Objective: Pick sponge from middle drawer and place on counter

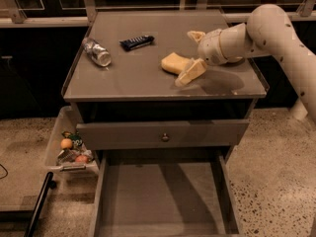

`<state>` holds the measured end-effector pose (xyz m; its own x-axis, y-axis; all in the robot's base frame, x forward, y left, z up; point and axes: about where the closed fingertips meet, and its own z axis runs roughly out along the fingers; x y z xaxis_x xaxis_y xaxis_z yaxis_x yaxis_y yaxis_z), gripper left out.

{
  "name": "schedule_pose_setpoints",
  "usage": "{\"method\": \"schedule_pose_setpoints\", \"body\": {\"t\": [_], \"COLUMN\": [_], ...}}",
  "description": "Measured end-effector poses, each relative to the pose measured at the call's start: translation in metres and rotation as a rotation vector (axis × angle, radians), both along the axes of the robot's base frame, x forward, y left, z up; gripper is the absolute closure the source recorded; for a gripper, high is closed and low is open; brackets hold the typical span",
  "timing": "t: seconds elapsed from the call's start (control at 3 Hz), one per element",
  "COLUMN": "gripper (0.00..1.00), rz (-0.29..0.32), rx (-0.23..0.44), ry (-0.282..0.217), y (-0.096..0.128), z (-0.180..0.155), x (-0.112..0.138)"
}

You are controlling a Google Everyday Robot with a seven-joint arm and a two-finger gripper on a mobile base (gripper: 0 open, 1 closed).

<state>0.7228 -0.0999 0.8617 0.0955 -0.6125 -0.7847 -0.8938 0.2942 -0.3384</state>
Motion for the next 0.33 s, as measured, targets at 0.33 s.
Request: {"method": "schedule_pose_setpoints", "body": {"t": [0.33], "gripper": [0.00], "rz": [0.000], "rx": [0.000], "ry": [0.000], "y": [0.0000], "z": [0.0000], "x": [0.0000]}}
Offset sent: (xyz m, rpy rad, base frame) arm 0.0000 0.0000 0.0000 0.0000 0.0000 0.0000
